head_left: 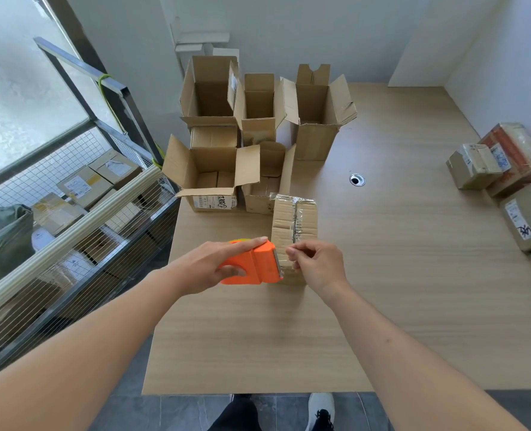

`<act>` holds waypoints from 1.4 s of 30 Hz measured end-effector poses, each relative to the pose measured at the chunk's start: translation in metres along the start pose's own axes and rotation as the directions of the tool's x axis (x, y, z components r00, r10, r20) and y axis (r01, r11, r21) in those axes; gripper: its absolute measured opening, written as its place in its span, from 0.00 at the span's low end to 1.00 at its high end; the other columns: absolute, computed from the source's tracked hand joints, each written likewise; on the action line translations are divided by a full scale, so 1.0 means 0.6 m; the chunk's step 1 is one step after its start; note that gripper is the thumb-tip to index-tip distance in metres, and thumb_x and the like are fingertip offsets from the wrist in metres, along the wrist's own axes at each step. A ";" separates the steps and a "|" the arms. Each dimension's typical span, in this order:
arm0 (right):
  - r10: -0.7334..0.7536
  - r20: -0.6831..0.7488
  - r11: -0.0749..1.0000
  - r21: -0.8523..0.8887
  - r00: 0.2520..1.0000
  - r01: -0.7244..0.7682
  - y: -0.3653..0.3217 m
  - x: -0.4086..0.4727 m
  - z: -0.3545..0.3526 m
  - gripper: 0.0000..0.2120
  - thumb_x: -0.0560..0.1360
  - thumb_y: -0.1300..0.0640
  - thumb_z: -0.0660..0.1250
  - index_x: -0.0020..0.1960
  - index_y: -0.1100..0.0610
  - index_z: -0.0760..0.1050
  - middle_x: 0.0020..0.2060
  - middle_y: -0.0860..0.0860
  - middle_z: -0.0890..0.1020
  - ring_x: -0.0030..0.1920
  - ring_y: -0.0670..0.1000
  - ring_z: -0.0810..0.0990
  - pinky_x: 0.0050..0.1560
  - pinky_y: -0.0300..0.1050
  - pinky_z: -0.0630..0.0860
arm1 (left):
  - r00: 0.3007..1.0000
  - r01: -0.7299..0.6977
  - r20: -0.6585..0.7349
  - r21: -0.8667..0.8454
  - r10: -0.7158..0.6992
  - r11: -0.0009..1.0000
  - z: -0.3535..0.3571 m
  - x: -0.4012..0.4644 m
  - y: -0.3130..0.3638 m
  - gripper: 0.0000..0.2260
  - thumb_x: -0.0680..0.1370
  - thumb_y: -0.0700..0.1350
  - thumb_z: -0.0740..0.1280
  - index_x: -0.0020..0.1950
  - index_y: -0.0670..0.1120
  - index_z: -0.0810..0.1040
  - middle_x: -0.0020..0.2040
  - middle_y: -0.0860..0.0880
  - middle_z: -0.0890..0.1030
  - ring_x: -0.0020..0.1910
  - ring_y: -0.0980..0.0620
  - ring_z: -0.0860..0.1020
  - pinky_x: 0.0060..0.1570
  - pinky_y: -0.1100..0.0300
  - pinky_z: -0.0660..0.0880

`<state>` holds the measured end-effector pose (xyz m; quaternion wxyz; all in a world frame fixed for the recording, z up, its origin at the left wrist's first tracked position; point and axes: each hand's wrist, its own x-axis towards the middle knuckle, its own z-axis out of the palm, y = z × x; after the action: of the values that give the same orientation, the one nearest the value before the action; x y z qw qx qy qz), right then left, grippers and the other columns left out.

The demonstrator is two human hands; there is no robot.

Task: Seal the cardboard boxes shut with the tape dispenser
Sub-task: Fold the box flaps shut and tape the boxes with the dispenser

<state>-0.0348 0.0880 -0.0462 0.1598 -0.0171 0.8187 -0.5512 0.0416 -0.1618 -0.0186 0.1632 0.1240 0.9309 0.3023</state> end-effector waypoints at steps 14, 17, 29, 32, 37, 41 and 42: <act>0.151 -0.165 0.988 0.031 0.975 -0.148 0.069 -0.028 -0.045 0.09 0.76 0.64 0.73 0.39 0.54 0.85 0.32 0.56 0.85 0.27 0.48 0.77 0.38 0.52 0.80 | 0.962 0.149 0.232 -0.004 -0.144 0.989 -0.016 0.024 -0.030 0.32 0.83 0.54 0.65 0.76 0.75 0.48 0.68 0.54 0.73 0.59 0.48 0.74 0.58 0.50 0.72; 0.152 -0.186 0.988 0.011 0.971 -0.153 0.074 -0.031 -0.039 0.10 0.76 0.62 0.74 0.37 0.50 0.84 0.32 0.56 0.84 0.27 0.49 0.77 0.39 0.54 0.81 | 0.953 0.155 0.262 0.004 -0.150 0.988 -0.022 0.032 -0.033 0.32 0.83 0.54 0.65 0.76 0.76 0.48 0.68 0.54 0.72 0.60 0.48 0.74 0.58 0.50 0.73; 0.173 -0.224 0.984 -0.003 0.959 -0.179 0.085 -0.027 -0.036 0.10 0.75 0.59 0.75 0.37 0.48 0.84 0.30 0.48 0.85 0.28 0.47 0.80 0.43 0.54 0.83 | 0.922 0.194 0.340 0.013 -0.187 0.981 -0.040 0.045 -0.047 0.32 0.82 0.54 0.65 0.75 0.77 0.49 0.69 0.54 0.71 0.62 0.46 0.73 0.61 0.44 0.74; 0.167 -0.232 0.985 -0.009 0.958 -0.173 0.085 -0.025 -0.034 0.11 0.75 0.58 0.75 0.36 0.46 0.83 0.31 0.49 0.85 0.30 0.50 0.81 0.44 0.54 0.83 | 0.923 0.195 0.336 0.019 -0.190 0.981 -0.044 0.050 -0.049 0.31 0.82 0.54 0.65 0.74 0.77 0.49 0.69 0.54 0.72 0.62 0.46 0.74 0.60 0.46 0.74; 0.186 -0.243 0.980 -0.025 0.952 -0.198 0.092 -0.022 -0.036 0.09 0.74 0.56 0.76 0.37 0.45 0.84 0.31 0.45 0.85 0.31 0.47 0.82 0.46 0.51 0.83 | 0.908 0.201 0.364 0.061 -0.209 0.978 -0.043 0.068 -0.044 0.31 0.83 0.55 0.64 0.74 0.77 0.48 0.69 0.52 0.72 0.62 0.46 0.73 0.61 0.45 0.73; 0.183 -0.214 0.980 -0.033 0.960 -0.194 0.101 -0.019 -0.039 0.06 0.74 0.56 0.76 0.39 0.48 0.85 0.33 0.42 0.85 0.35 0.44 0.83 0.46 0.46 0.81 | 0.895 0.207 0.390 0.070 -0.218 0.976 -0.045 0.079 -0.042 0.31 0.83 0.55 0.64 0.73 0.79 0.48 0.70 0.53 0.71 0.63 0.45 0.72 0.61 0.44 0.73; 0.181 -0.197 0.982 -0.024 0.963 -0.190 0.104 -0.019 -0.038 0.06 0.74 0.57 0.76 0.39 0.50 0.85 0.33 0.43 0.86 0.36 0.43 0.83 0.45 0.44 0.80 | 0.892 0.207 0.394 0.075 -0.220 0.975 -0.048 0.081 -0.042 0.31 0.82 0.55 0.65 0.73 0.79 0.48 0.70 0.53 0.71 0.63 0.45 0.72 0.61 0.44 0.73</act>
<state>-0.0215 0.1353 -0.0921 0.1298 0.1101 0.8399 -0.5154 -0.0170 -0.1806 -0.0232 0.3801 0.0827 0.8905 0.2362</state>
